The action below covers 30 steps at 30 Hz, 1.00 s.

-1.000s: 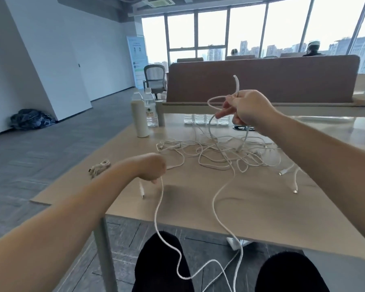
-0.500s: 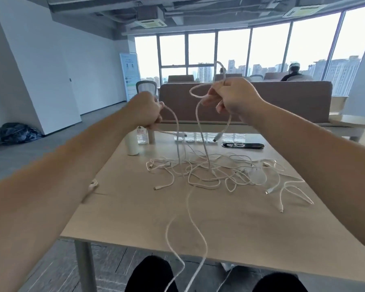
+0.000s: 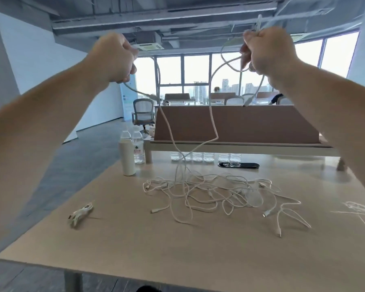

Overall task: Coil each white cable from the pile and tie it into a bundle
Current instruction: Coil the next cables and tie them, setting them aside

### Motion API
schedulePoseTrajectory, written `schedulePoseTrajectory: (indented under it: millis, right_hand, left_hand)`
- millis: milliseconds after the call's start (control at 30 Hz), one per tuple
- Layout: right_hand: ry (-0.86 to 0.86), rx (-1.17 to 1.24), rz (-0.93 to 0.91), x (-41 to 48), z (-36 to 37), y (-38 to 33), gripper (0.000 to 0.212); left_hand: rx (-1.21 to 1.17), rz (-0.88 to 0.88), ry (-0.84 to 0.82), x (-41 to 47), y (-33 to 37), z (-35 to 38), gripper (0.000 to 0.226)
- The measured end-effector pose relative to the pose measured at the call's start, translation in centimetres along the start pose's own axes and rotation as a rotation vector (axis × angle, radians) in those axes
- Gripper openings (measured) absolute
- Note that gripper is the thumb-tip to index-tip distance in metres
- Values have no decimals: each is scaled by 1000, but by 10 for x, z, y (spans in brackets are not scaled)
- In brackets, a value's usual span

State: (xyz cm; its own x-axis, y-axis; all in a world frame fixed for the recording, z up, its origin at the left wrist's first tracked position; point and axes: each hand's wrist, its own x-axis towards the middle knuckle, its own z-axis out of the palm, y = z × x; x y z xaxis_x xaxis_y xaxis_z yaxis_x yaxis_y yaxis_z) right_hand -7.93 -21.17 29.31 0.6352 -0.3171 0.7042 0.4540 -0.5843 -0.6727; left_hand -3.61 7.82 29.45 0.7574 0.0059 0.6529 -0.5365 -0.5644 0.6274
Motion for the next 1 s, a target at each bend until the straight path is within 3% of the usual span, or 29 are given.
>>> schedulePoseTrajectory:
  millis: [167, 333, 500, 733, 867, 1000]
  right_hand:
    - [95, -200, -8, 1, -16, 15, 33]
    - [-170, -473, 10, -18, -23, 39, 39]
    - [-538, -533, 78, -47, -16, 68, 36]
    - [-754, -581, 105, -91, 32, 116, 40]
    - [-843, -410, 231, -113, 50, 134, 45]
    - [-871, -703, 118, -132, 72, 154, 39]
  left_hand:
    - [149, 41, -39, -8, -21, 5, 12]
    - [348, 17, -275, -32, -53, 34, 15]
    - [326, -92, -444, -57, -90, 60, 13]
    - [291, -156, -514, -72, -103, 83, 16]
    - [315, -232, -641, -69, -108, 77, 10]
    - [387, -288, -686, -77, -125, 77, 4]
